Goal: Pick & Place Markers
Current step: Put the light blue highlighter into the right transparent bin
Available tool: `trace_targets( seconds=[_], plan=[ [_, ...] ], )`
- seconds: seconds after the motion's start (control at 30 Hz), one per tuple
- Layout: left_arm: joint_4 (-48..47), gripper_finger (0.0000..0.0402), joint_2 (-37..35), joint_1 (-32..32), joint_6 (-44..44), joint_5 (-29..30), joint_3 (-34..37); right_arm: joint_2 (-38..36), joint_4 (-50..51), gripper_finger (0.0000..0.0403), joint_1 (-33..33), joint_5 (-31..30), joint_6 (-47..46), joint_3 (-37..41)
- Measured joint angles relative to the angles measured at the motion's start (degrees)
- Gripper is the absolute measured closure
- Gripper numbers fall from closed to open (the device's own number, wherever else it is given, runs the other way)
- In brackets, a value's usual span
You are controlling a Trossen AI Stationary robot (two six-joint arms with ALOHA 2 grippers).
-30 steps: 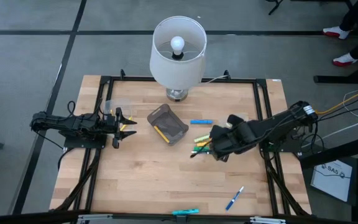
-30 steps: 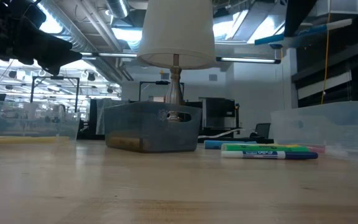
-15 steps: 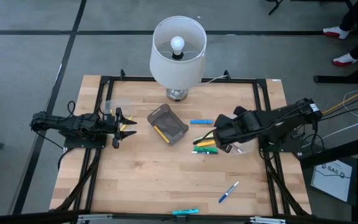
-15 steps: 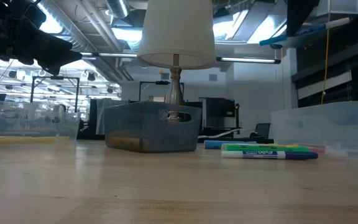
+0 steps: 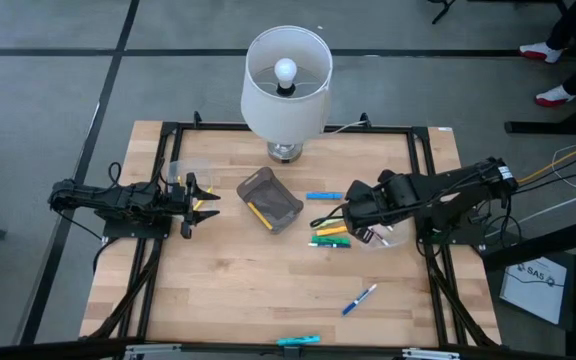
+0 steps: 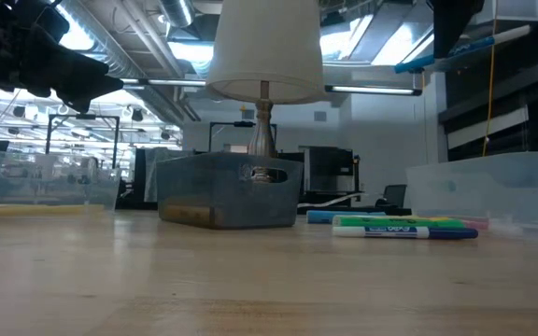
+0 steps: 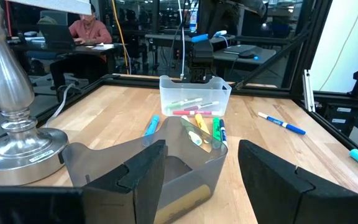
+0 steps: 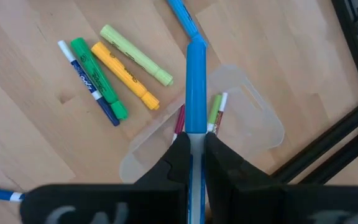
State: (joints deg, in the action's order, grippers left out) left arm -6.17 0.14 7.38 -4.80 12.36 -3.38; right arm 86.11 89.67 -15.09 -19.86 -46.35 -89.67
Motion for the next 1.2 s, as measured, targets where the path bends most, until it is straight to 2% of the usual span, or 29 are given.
trace_targets(
  seconds=[0.27,0.53,0.97,1.2],
  plan=[
    [0.00,0.0205,0.00,0.02,0.00,0.00,0.00,0.02,0.02,0.0376,0.00,0.57,-4.49,0.00],
    [0.00,0.0205,0.00,0.02,0.00,0.00,-0.01,0.02,0.26,0.0377,-0.22,0.46,-14.17,0.32],
    [0.00,0.0205,0.00,0.02,0.00,0.00,-0.01,-6.01,-0.04,0.0377,-0.20,1.81,-25.61,13.48],
    [0.01,0.0205,0.00,0.02,0.00,0.00,0.00,-8.76,-7.05,0.0377,-0.20,4.20,-28.22,22.47]
  ],
)
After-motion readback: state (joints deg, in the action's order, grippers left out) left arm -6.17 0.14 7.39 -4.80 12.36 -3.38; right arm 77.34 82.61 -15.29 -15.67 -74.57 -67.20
